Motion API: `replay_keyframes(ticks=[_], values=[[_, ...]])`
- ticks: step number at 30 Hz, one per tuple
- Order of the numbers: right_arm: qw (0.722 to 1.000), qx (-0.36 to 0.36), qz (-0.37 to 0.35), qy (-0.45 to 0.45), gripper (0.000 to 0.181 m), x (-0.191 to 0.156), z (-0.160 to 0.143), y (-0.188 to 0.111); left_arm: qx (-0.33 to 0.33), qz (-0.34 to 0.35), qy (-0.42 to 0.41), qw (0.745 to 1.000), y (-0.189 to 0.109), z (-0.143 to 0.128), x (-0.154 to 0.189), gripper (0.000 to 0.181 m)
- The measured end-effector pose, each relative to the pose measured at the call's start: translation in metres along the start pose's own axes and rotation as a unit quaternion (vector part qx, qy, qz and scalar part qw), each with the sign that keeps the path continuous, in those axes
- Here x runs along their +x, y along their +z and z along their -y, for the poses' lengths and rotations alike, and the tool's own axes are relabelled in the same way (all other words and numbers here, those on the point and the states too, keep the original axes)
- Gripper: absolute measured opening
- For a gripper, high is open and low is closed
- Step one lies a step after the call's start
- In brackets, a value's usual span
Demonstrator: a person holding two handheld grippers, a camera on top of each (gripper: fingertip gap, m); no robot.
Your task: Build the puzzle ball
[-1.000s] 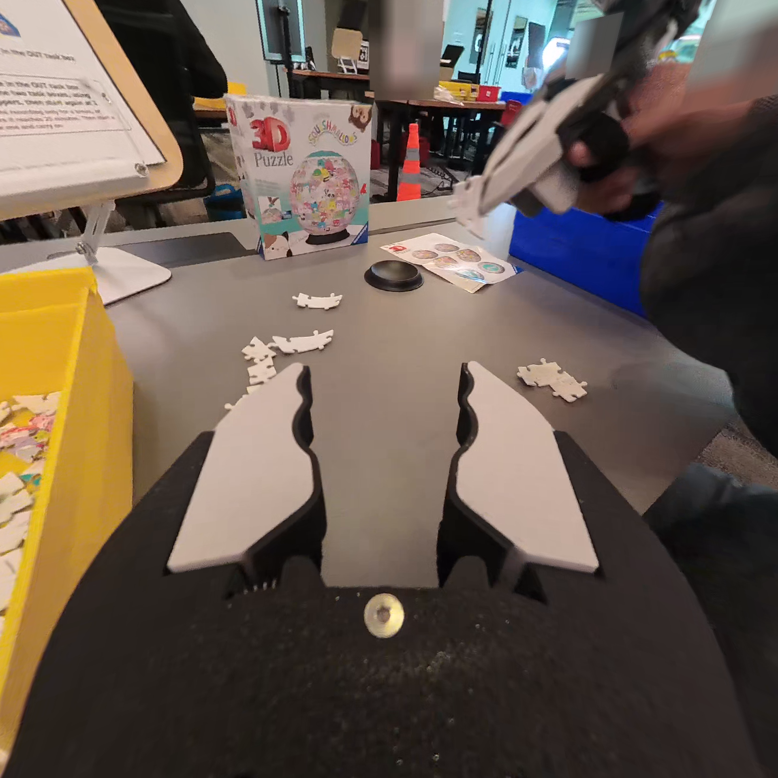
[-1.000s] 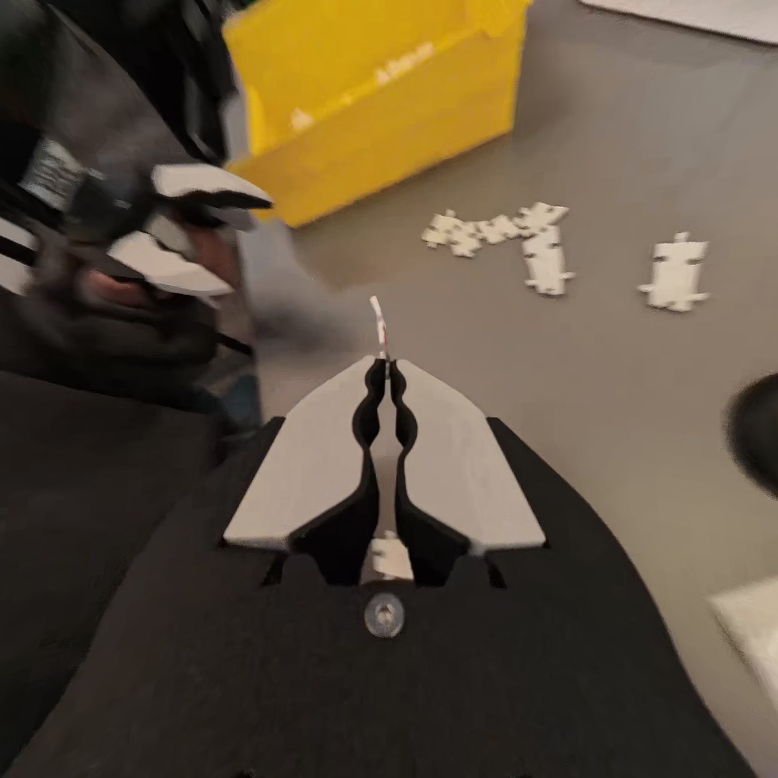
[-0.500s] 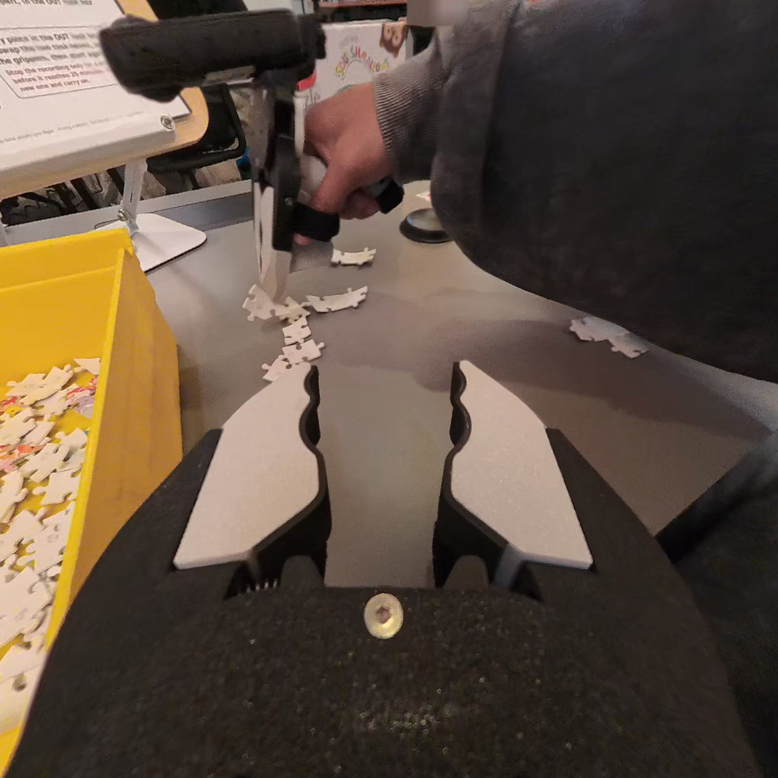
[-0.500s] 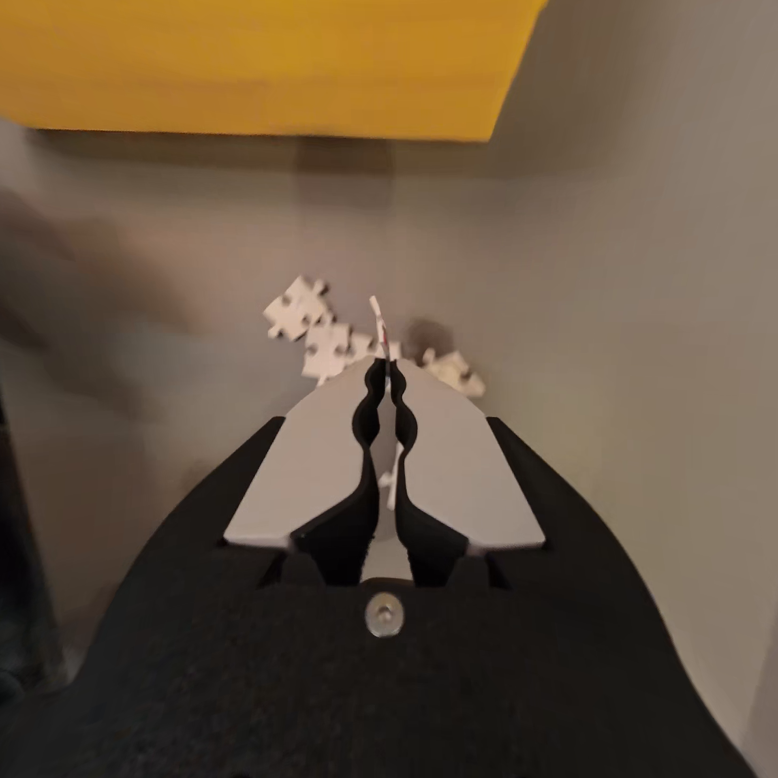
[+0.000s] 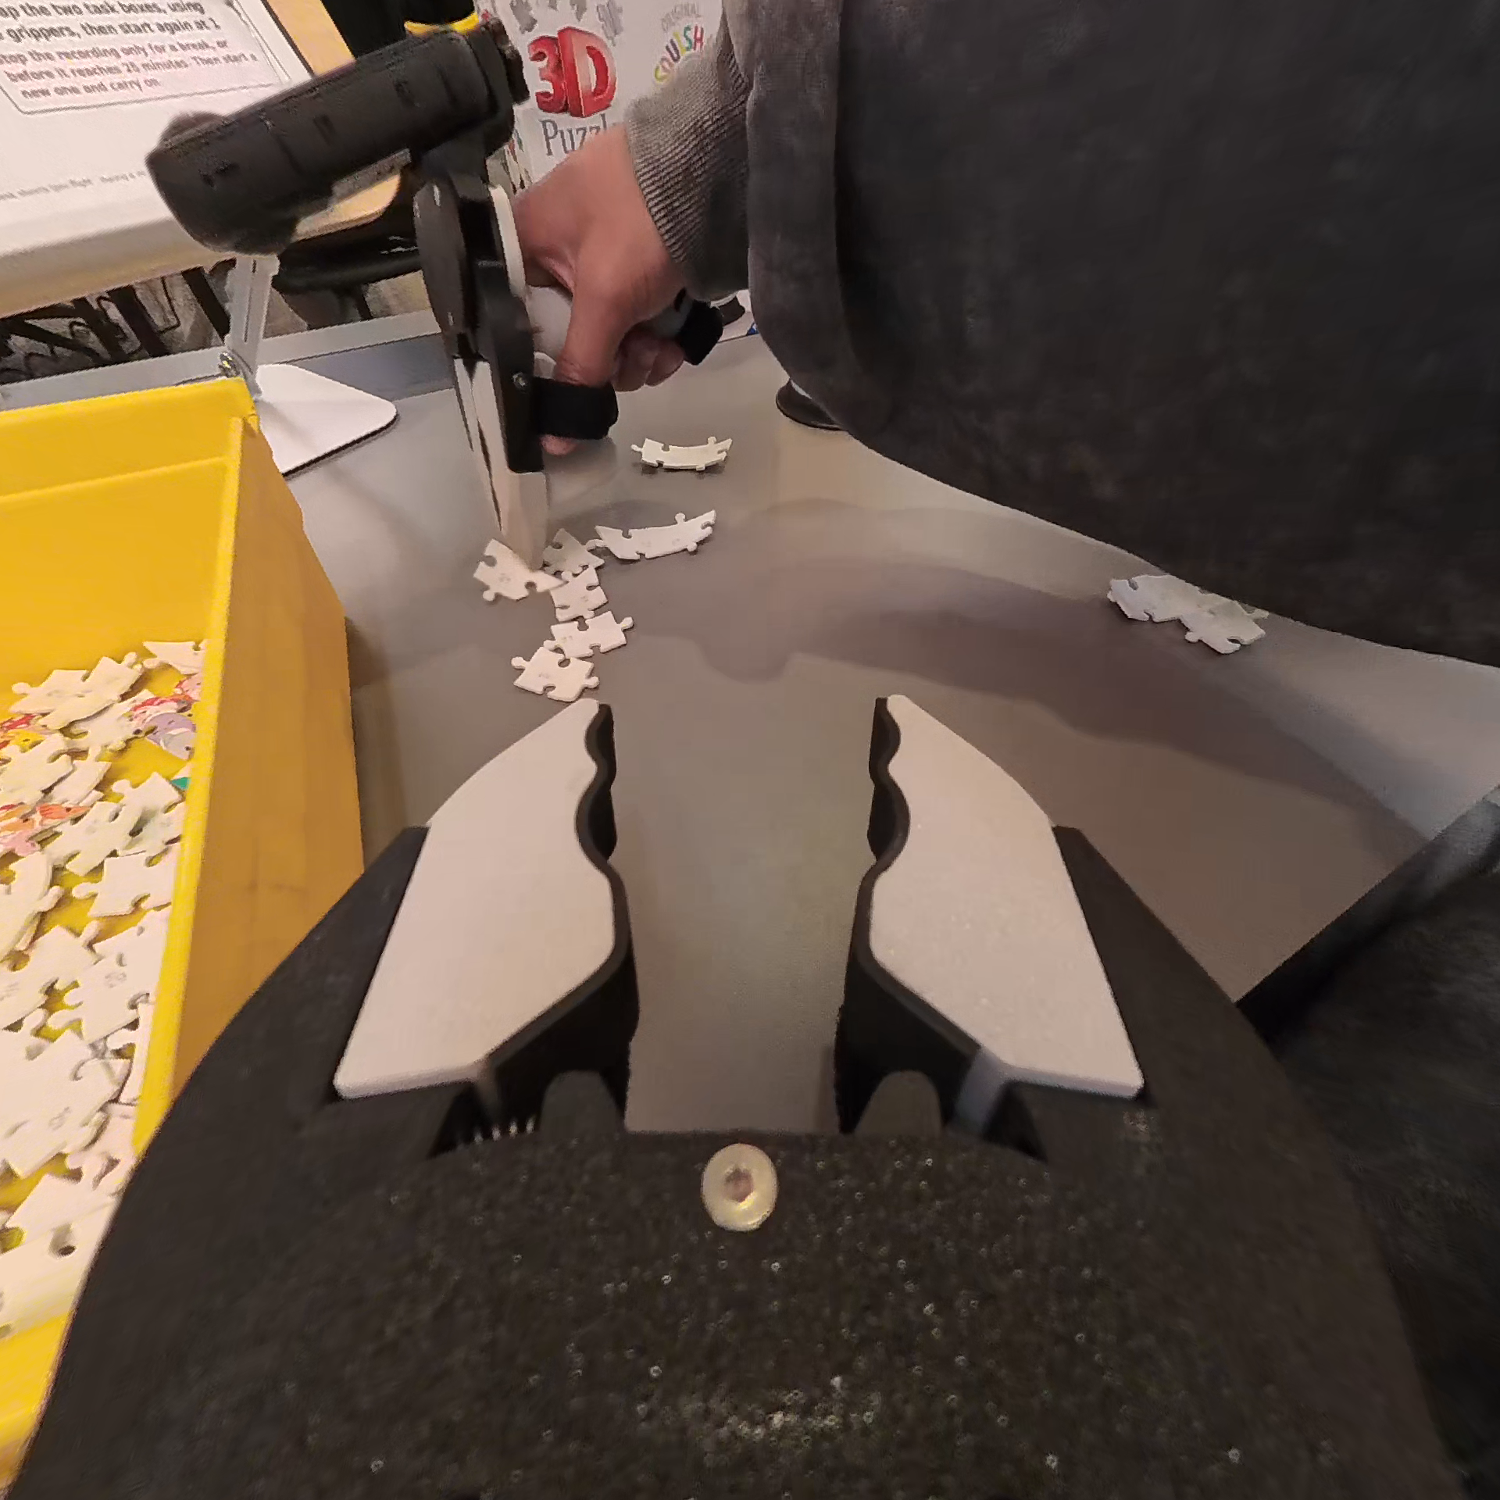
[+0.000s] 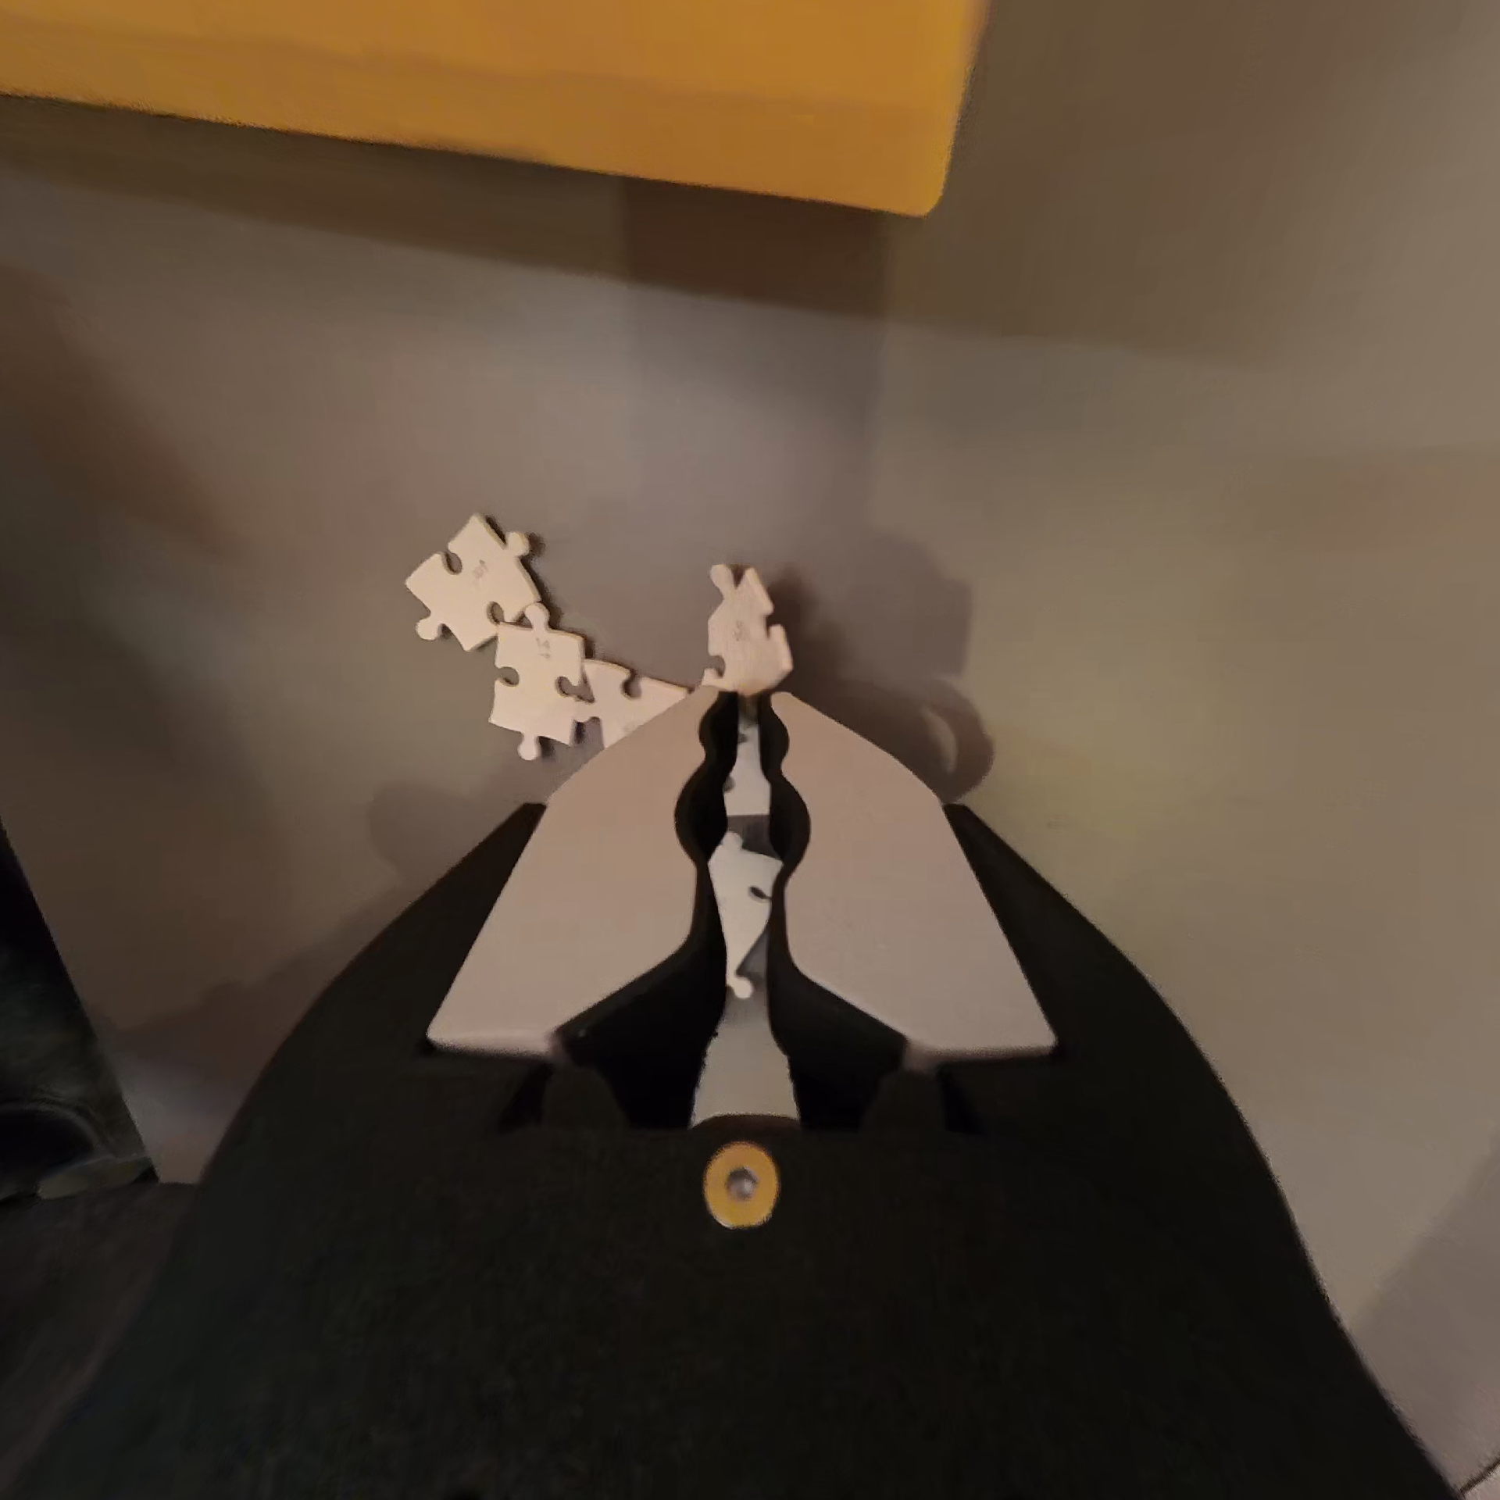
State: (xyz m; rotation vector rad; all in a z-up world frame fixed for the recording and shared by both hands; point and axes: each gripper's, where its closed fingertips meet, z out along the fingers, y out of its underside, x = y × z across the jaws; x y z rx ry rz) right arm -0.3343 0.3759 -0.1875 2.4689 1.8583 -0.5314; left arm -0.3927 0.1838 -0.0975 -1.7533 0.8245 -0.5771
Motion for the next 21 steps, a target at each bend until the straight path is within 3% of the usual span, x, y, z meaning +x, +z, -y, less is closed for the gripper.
replay_keyframes(ticks=[4, 6, 9, 12, 14, 16, 18, 21], values=[[1.000, 0.002, 0.004, -0.003, 0.013, 0.000, -0.002, -0.004, 0.005, -0.014, -0.014, 1.000, -0.003, 0.003, 0.003, 0.058], [1.000, 0.025, 0.000, -0.007, 0.014, -0.004, 0.001, -0.020, 0.015, -0.019, -0.023, 0.999, -0.004, 0.006, 0.004, 0.059], [0.995, 0.091, -0.033, -0.012, 0.013, -0.021, 0.004, -0.073, 0.027, -0.023, -0.020, 0.999, -0.007, 0.010, 0.005, 0.063], [0.979, 0.179, -0.097, -0.027, 0.013, -0.064, -0.008, -0.145, 0.041, -0.037, -0.013, 0.998, -0.011, 0.015, 0.008, 0.067], [0.960, 0.241, -0.137, -0.026, 0.017, -0.105, -0.031, -0.181, 0.051, -0.048, -0.015, 0.997, -0.014, 0.018, 0.011, 0.066], [0.940, 0.286, -0.187, -0.011, 0.023, -0.141, -0.067, -0.198, 0.054, -0.054, -0.023, 0.997, -0.015, 0.020, 0.012, 0.066], [0.921, 0.312, -0.231, 0.018, 0.028, -0.170, -0.112, -0.190, 0.056, -0.052, -0.029, 0.997, -0.016, 0.021, 0.011, 0.066], [0.905, 0.313, -0.272, 0.094, 0.036, -0.201, -0.186, -0.143, 0.057, -0.048, -0.033, 0.997, -0.017, 0.022, 0.009, 0.065]])
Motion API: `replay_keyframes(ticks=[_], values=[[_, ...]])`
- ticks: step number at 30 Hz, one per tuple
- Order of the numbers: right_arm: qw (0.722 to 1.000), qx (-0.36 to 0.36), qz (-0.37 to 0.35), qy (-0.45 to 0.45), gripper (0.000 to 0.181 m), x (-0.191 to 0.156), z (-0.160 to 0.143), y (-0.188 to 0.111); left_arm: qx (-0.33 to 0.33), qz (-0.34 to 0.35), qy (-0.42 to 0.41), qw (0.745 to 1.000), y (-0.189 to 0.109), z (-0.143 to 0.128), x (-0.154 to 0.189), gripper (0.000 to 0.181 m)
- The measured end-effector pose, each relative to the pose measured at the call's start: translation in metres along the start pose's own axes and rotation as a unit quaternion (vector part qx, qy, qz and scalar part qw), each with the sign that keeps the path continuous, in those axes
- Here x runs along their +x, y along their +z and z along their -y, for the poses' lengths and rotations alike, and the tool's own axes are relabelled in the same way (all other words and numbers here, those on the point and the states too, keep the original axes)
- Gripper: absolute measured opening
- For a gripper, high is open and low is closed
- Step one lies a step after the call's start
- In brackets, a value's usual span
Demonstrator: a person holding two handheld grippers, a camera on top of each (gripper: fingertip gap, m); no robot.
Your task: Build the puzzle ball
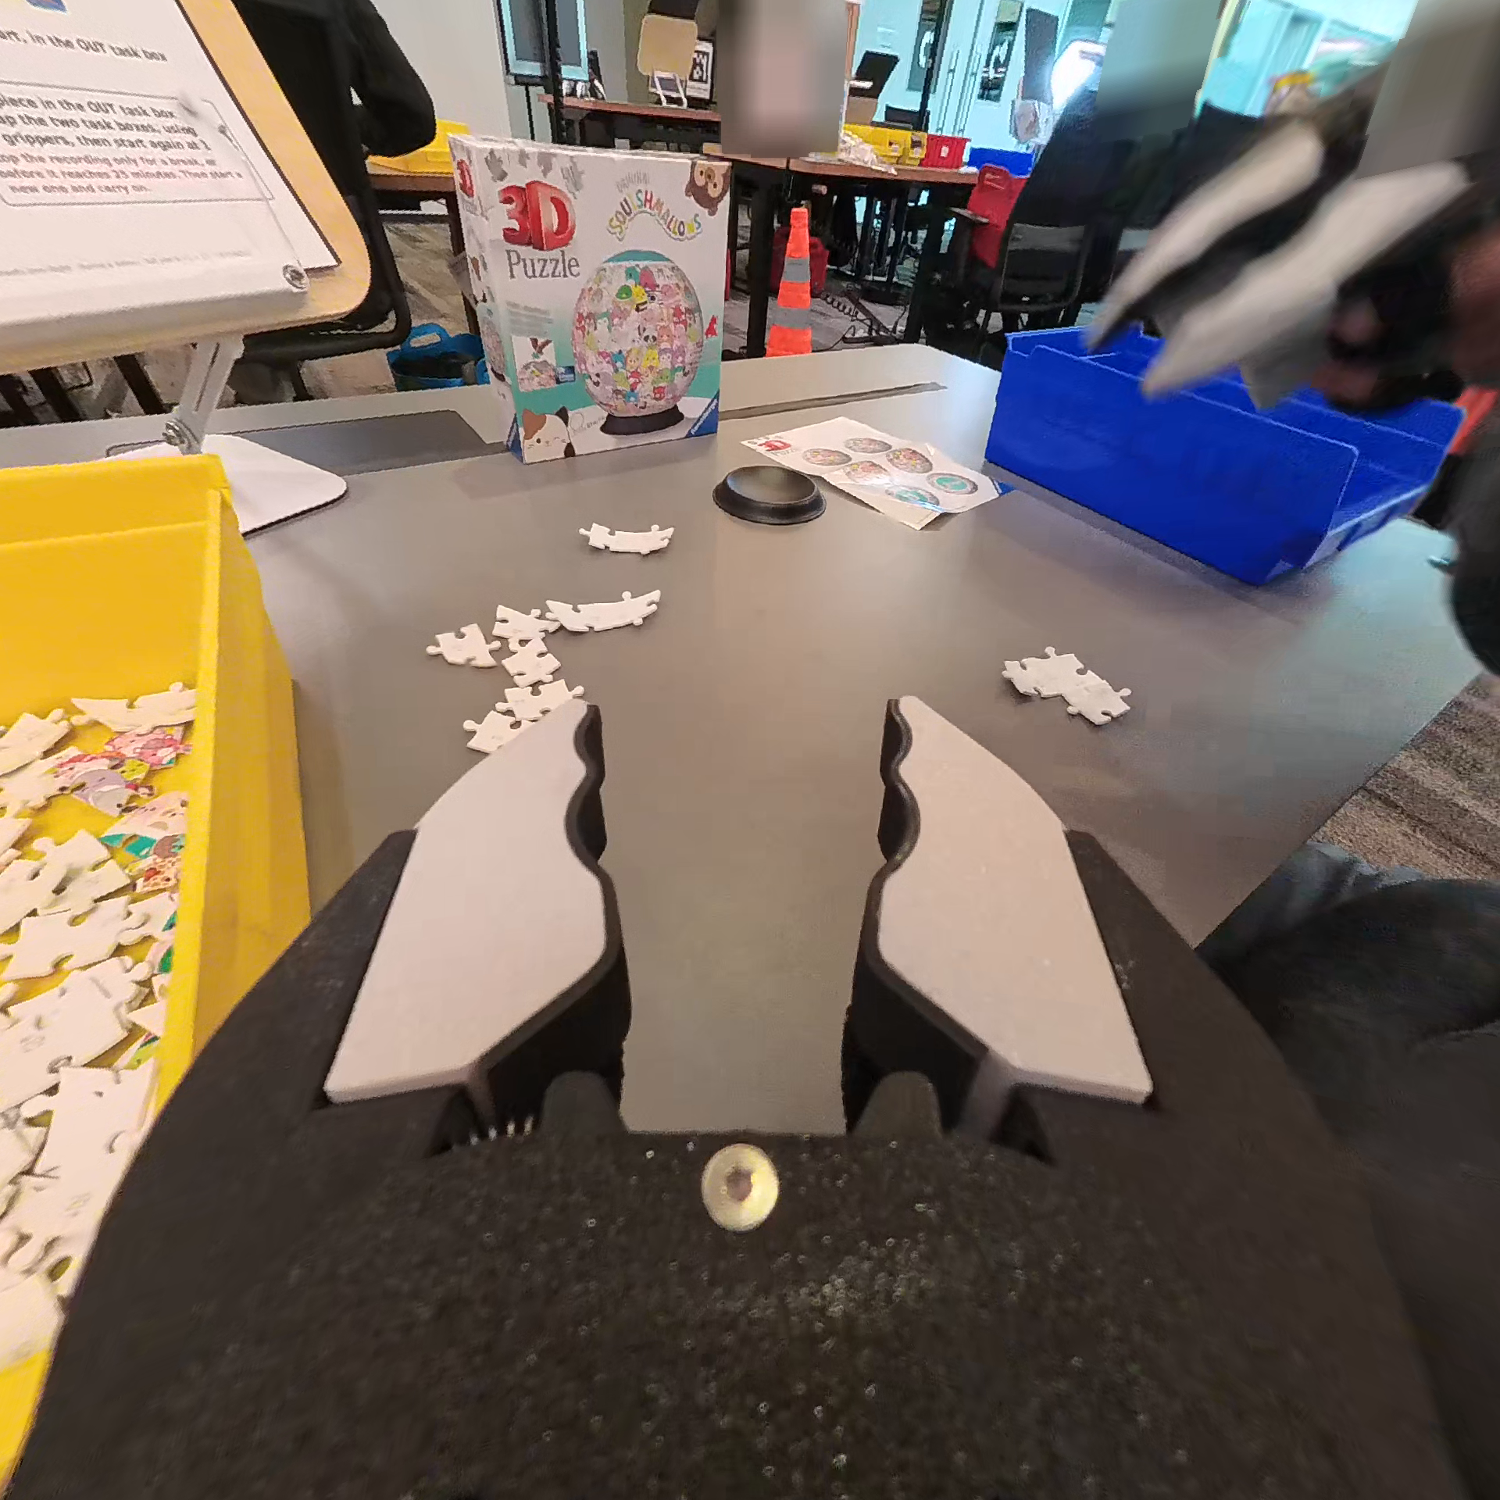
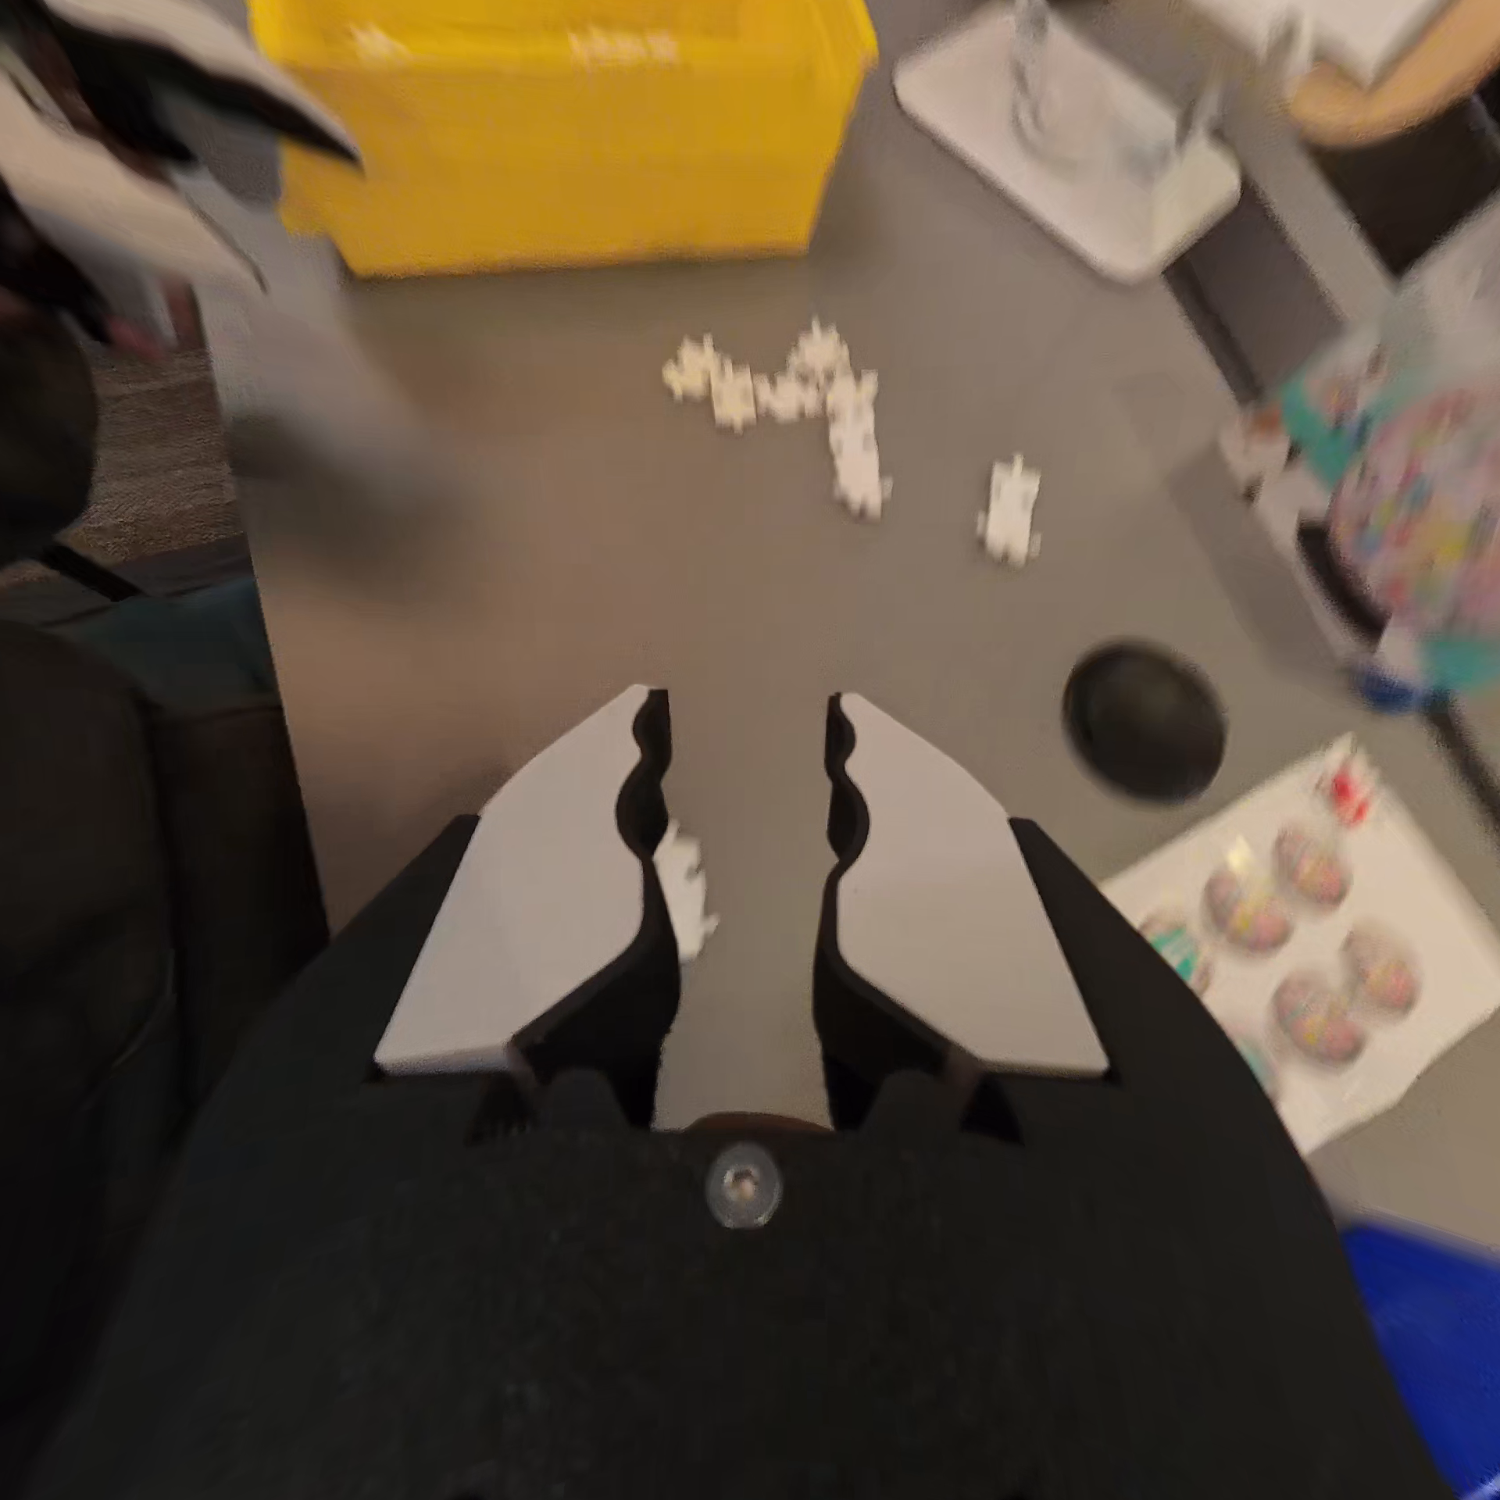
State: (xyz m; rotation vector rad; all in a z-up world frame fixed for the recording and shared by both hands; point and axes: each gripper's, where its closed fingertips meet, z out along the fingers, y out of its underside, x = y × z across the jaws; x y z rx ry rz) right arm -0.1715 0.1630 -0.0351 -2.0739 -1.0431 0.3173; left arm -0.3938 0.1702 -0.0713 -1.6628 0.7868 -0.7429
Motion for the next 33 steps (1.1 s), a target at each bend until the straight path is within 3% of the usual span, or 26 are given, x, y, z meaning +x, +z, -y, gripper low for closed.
replay_keyframes(ticks=[3, 5, 8, 13, 20, 23, 27, 30, 33], values=[[0.992, 0.050, -0.029, 0.113, 0.037, -0.030, -0.056, -0.013, -0.004, -0.006, -0.014, 1.000, 0.001, -0.002, -0.001, 0.065], [0.980, 0.104, -0.044, 0.165, 0.039, -0.044, -0.069, -0.022, -0.012, -0.012, -0.021, 1.000, 0.002, -0.005, -0.001, 0.064], [0.970, 0.140, -0.123, 0.158, 0.048, -0.033, -0.087, -0.030, -0.032, -0.022, -0.018, 0.999, 0.005, -0.013, -0.001, 0.052], [0.955, 0.188, -0.165, 0.159, 0.045, 0.003, -0.092, -0.027, -0.036, -0.034, -0.032, 0.998, 0.006, -0.014, 0.001, 0.057], [0.954, 0.216, -0.146, 0.150, 0.043, 0.011, -0.090, -0.014, 0.017, -0.032, -0.027, 0.999, 0.000, 0.010, 0.004, 0.058], [0.955, 0.220, -0.142, 0.142, 0.043, 0.011, -0.093, -0.009, 0.042, -0.034, -0.023, 0.998, -0.010, 0.032, 0.001, 0.066], [0.957, 0.219, -0.137, 0.132, 0.043, 0.009, -0.100, -0.005, 0.039, 0.006, -0.034, 0.999, -0.029, 0.063, -0.046, 0.072], [0.957, 0.223, -0.127, 0.138, 0.042, 0.010, -0.103, -0.005, -0.048, 0.053, -0.022, 0.997, -0.029, 0.059, -0.102, 0.079], [0.958, 0.222, -0.113, 0.142, 0.042, 0.013, -0.100, -0.005, -0.135, 0.087, 0.009, 0.987, -0.017, 0.048, -0.154, 0.072]])
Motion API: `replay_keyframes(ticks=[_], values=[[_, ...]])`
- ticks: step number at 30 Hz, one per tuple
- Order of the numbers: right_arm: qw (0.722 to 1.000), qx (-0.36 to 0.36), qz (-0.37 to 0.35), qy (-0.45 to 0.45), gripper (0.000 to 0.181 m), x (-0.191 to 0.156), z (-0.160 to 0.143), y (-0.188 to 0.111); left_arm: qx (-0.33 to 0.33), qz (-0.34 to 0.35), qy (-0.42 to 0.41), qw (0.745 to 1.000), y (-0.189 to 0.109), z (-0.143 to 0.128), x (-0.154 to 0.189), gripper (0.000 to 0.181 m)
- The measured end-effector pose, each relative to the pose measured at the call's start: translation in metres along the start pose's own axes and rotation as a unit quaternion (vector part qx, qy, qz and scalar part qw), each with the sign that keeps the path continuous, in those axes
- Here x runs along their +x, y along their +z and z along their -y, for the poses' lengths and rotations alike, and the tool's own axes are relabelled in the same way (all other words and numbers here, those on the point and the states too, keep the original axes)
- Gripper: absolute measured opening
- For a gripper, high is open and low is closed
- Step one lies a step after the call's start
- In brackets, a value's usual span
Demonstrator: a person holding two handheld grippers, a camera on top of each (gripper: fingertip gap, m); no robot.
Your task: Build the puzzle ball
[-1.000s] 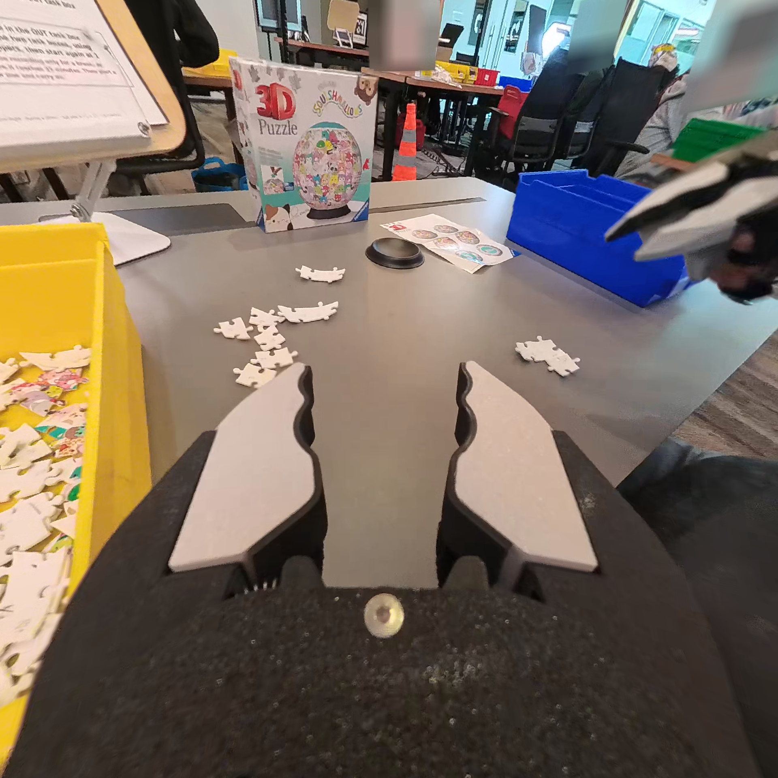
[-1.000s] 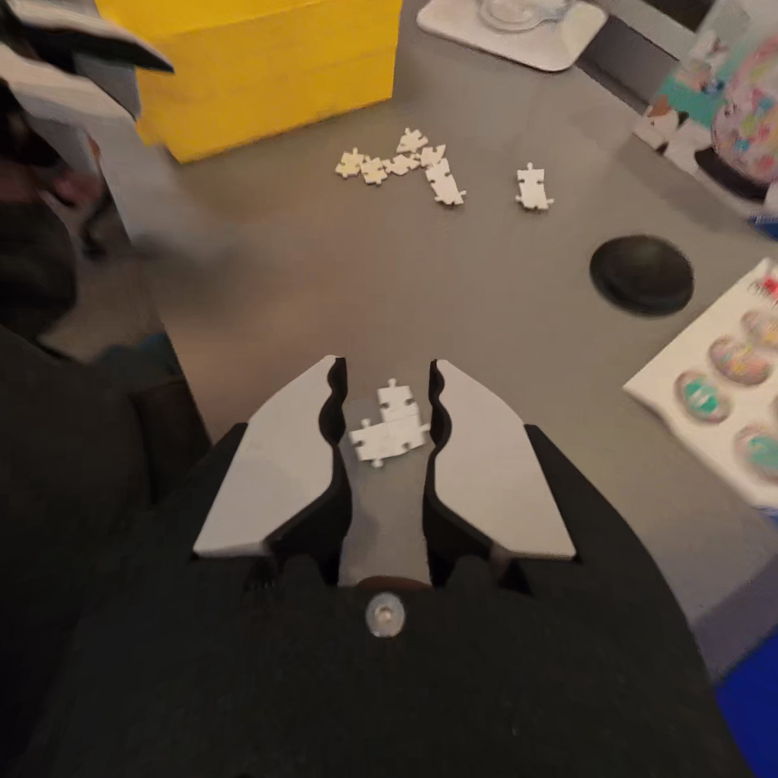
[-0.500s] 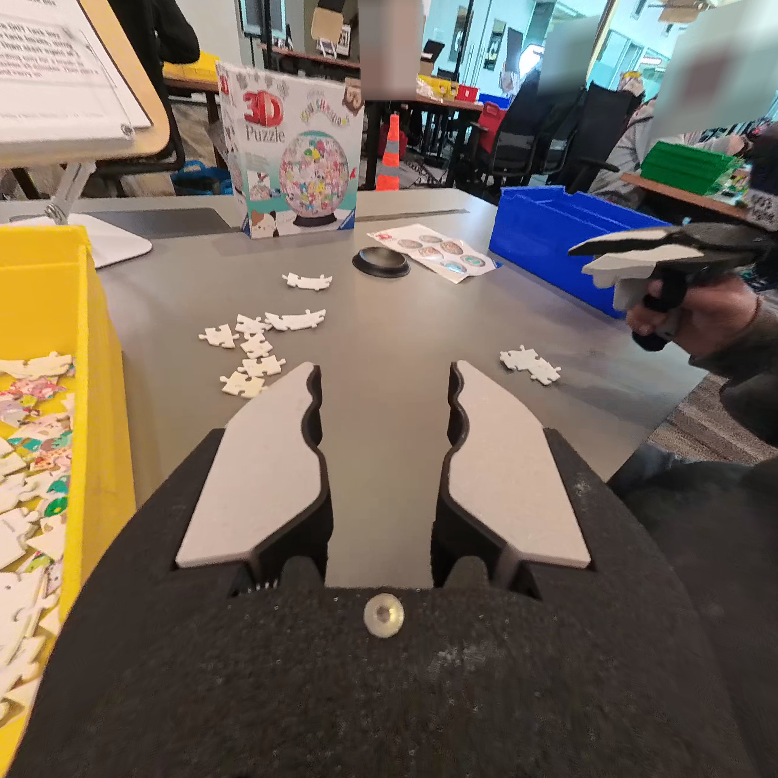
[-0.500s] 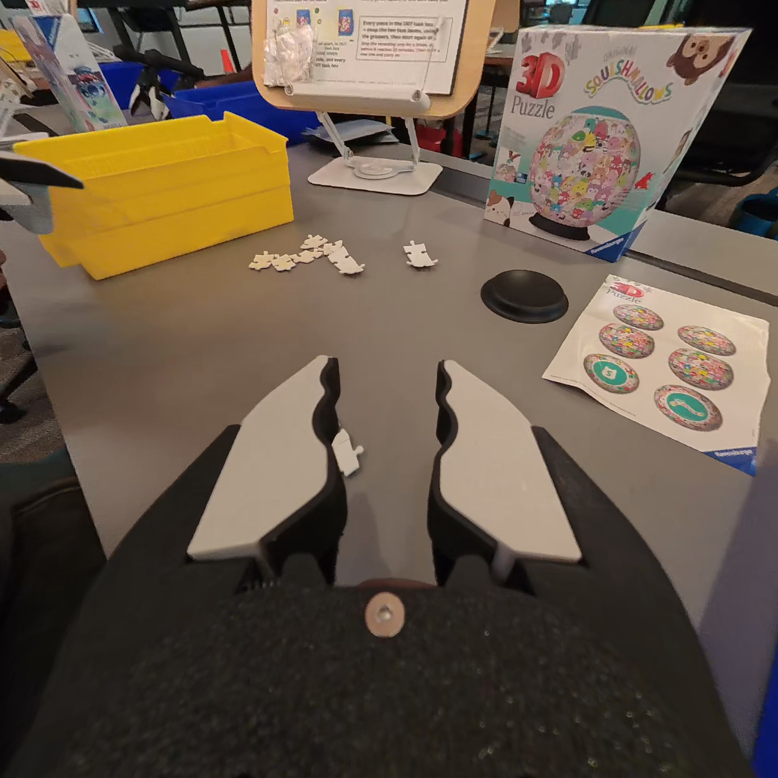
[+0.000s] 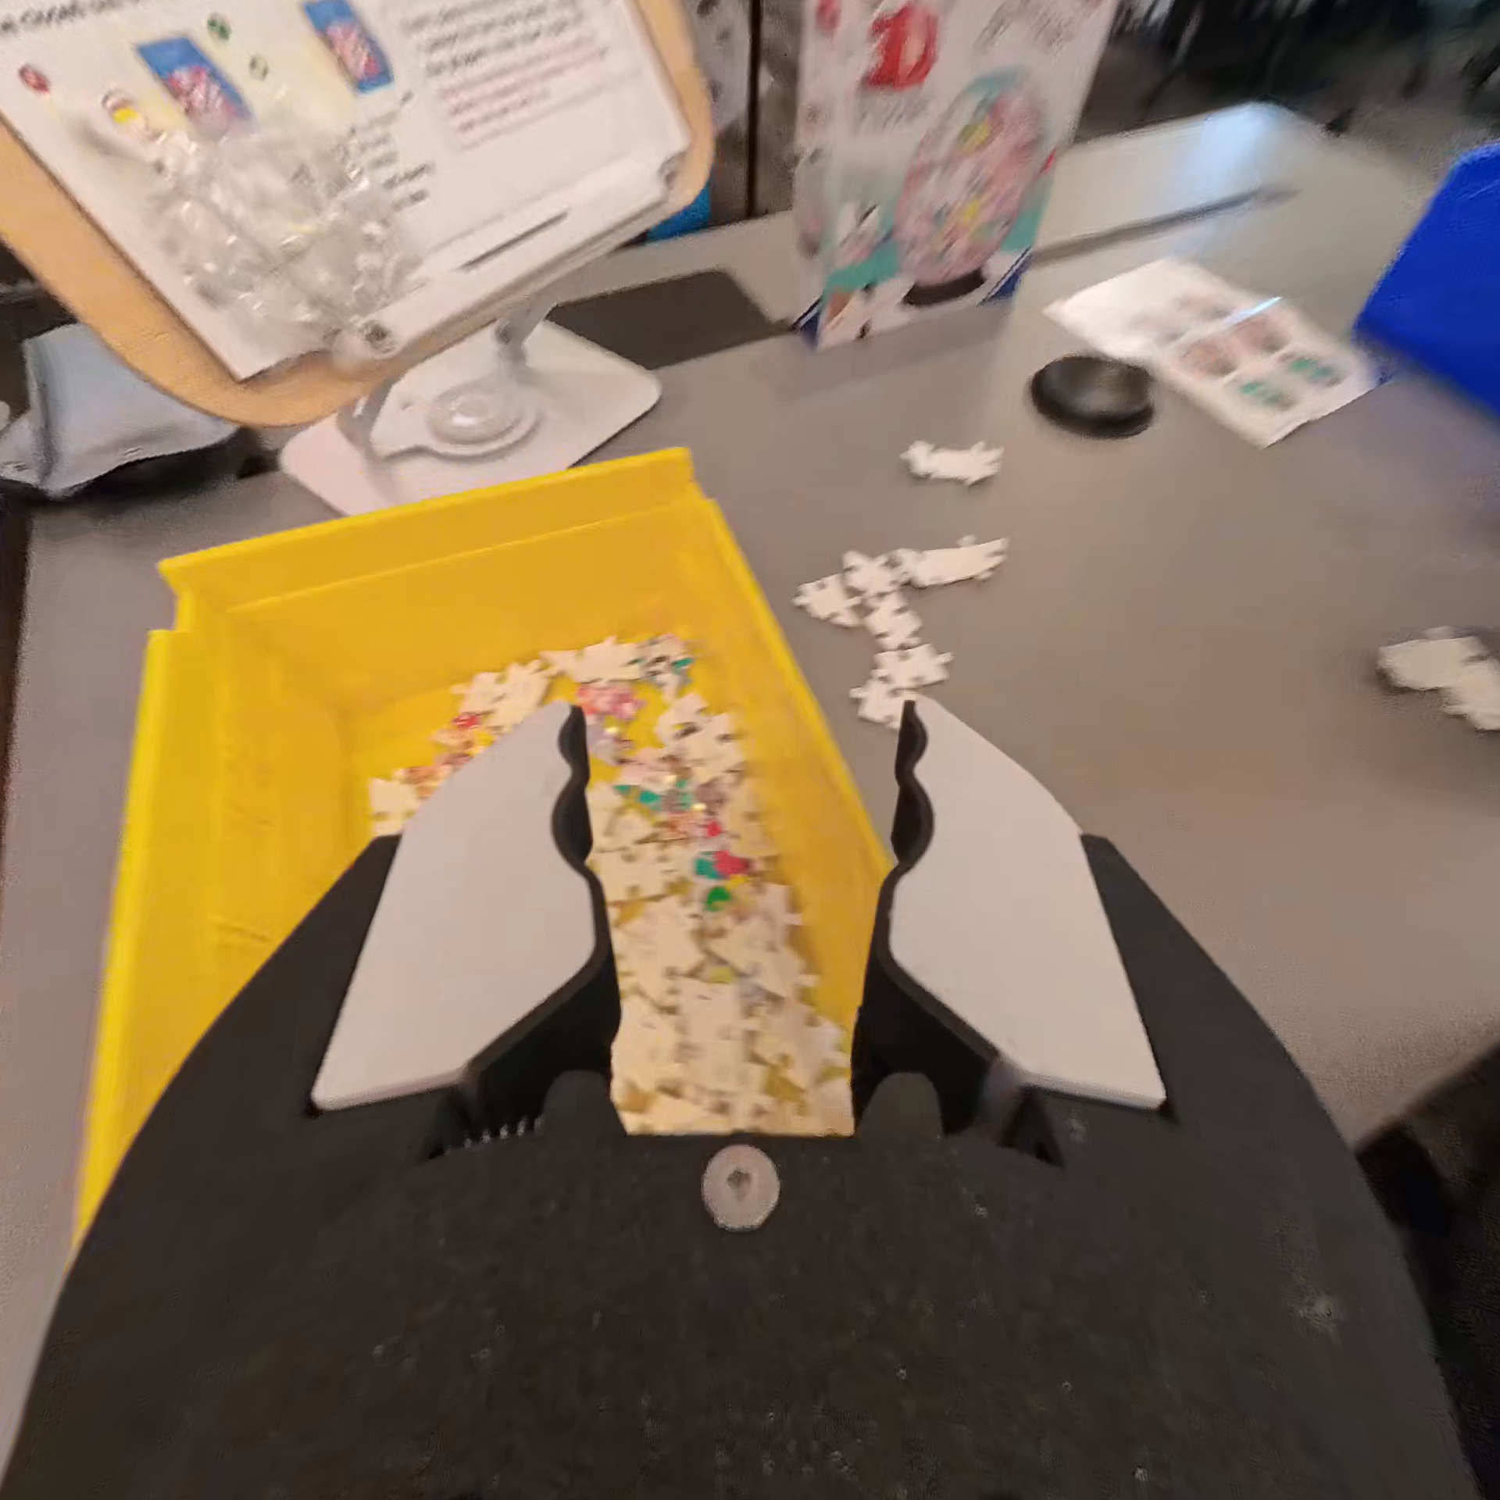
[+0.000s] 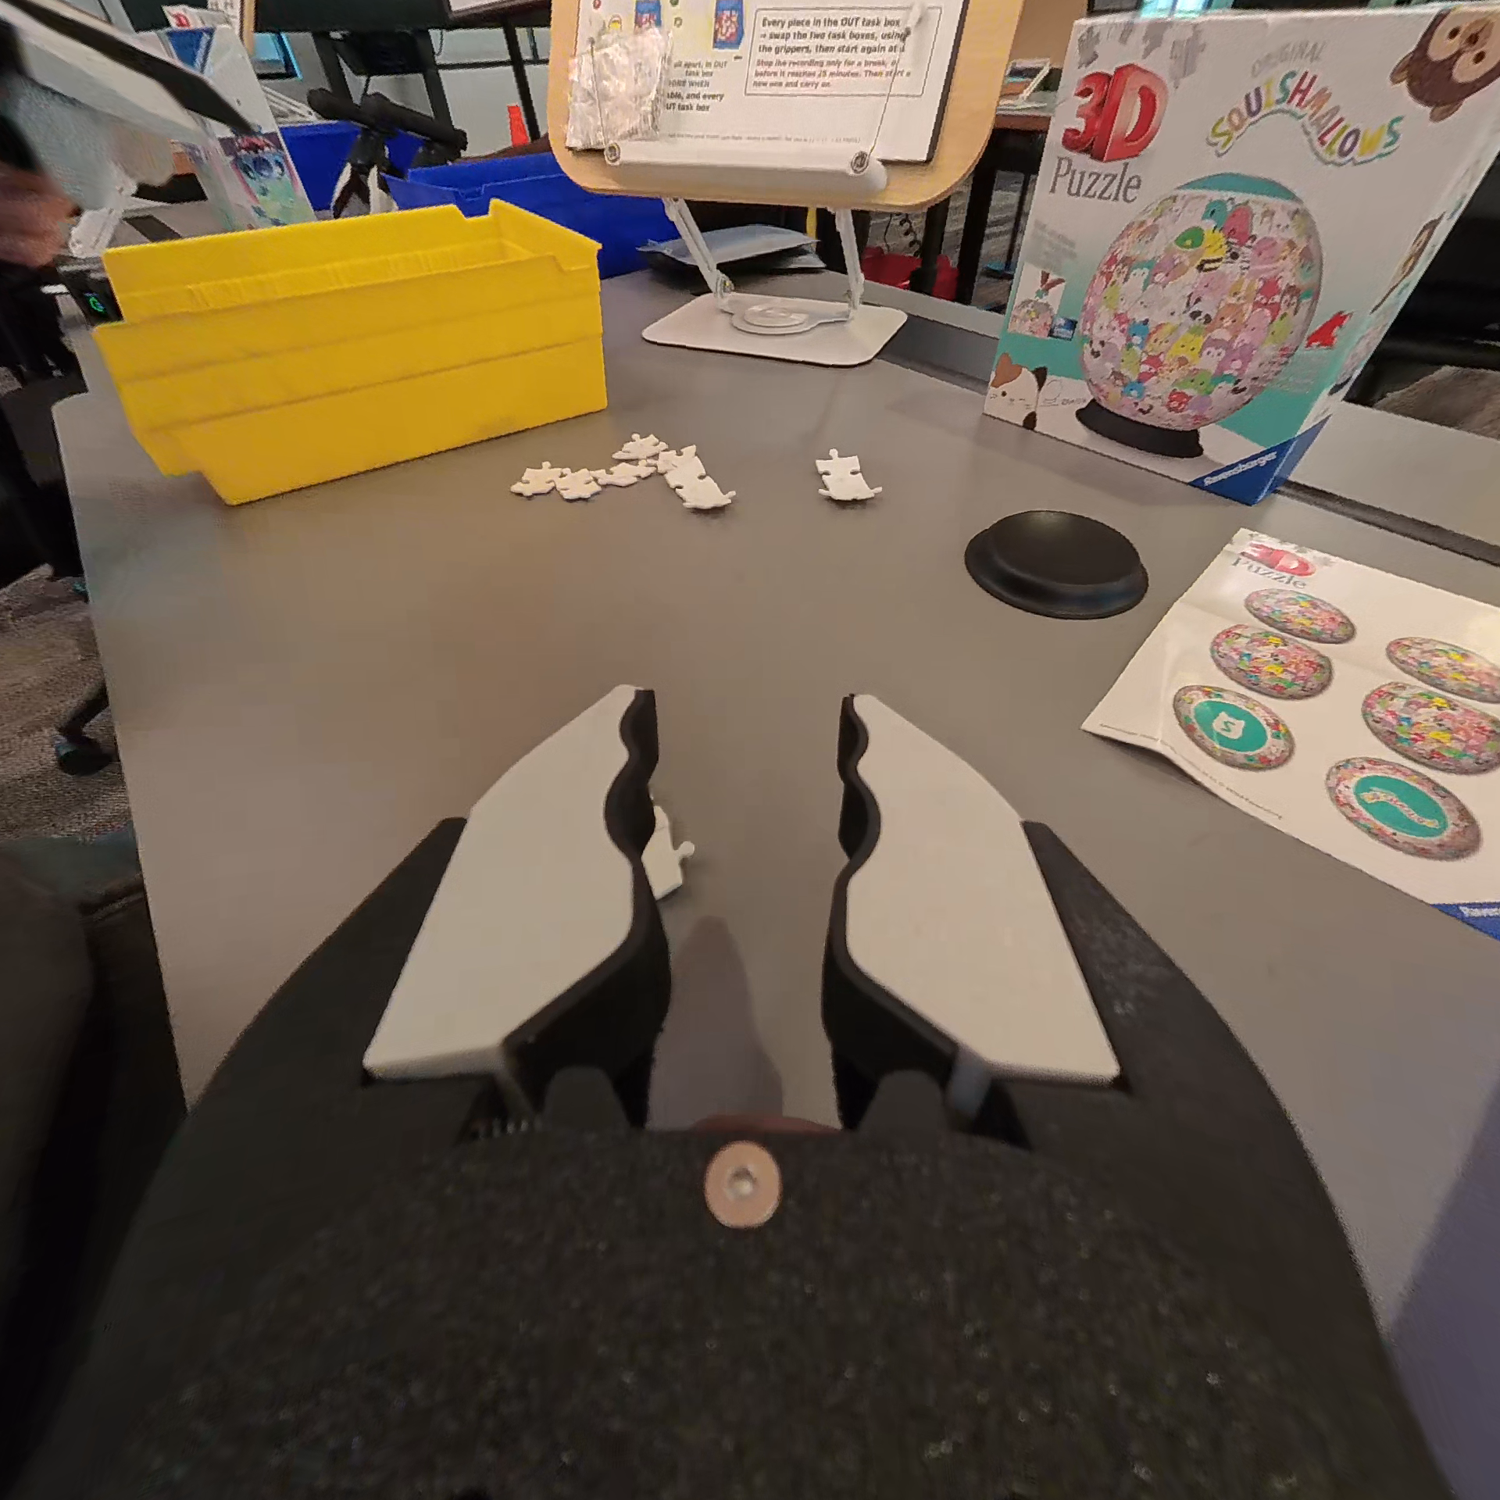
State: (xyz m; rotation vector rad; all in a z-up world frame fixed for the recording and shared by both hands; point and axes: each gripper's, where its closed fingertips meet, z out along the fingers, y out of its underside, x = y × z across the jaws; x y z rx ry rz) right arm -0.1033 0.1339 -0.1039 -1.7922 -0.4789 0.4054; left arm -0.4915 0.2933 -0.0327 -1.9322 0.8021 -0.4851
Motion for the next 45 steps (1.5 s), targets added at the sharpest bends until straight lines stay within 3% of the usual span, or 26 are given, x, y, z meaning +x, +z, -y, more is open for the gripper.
replay_keyframes(ticks=[5, 10, 12, 18, 24, 27, 32, 36, 41, 43, 45], values=[[1.000, -0.023, 0.003, 0.000, 0.042, 0.005, -0.001, 0.008, -0.092, 0.027, 0.010, 0.995, 0.070, -0.011, -0.063, 0.064], [0.999, -0.043, -0.004, 0.004, 0.042, 0.002, 0.000, 0.018, -0.192, -0.032, -0.066, 0.979, 0.135, -0.038, -0.062, 0.052], [0.999, -0.046, -0.011, 0.003, 0.042, 0.000, 0.000, 0.021, -0.208, -0.033, -0.081, 0.974, 0.147, -0.043, -0.061, 0.042], [0.998, -0.051, -0.016, 0.012, 0.042, 0.000, 0.004, 0.034, -0.293, -0.024, -0.071, 0.953, 0.162, -0.072, -0.052, 0.039], [0.998, -0.057, -0.005, 0.010, 0.042, -0.002, 0.005, 0.047, -0.301, -0.009, -0.090, 0.949, 0.178, -0.081, -0.054, 0.029], [0.998, -0.062, 0.006, 0.011, 0.042, -0.005, 0.003, 0.053, -0.305, 0.001, -0.059, 0.950, 0.180, -0.082, -0.055, 0.029], [0.997, -0.073, 0.015, 0.011, 0.042, -0.007, -0.001, 0.060, -0.299, -0.017, -0.047, 0.953, 0.179, -0.082, -0.056, 0.028], [0.997, -0.075, 0.012, 0.008, 0.042, -0.005, 0.001, 0.058, -0.266, -0.019, -0.069, 0.961, 0.160, -0.074, -0.071, 0.028], [0.997, -0.070, 0.006, 0.006, 0.042, -0.002, 0.005, 0.054, -0.119, -0.098, -0.181, 0.971, 0.113, -0.028, -0.079, 0.028], [0.998, -0.068, 0.007, 0.005, 0.042, -0.002, 0.007, 0.054, -0.061, -0.145, -0.233, 0.960, 0.093, -0.013, -0.076, 0.028], [0.998, -0.063, 0.009, -0.002, 0.041, -0.004, 0.010, 0.054, 0.013, -0.223, -0.299, 0.928, 0.071, 0.009, -0.065, 0.028]])
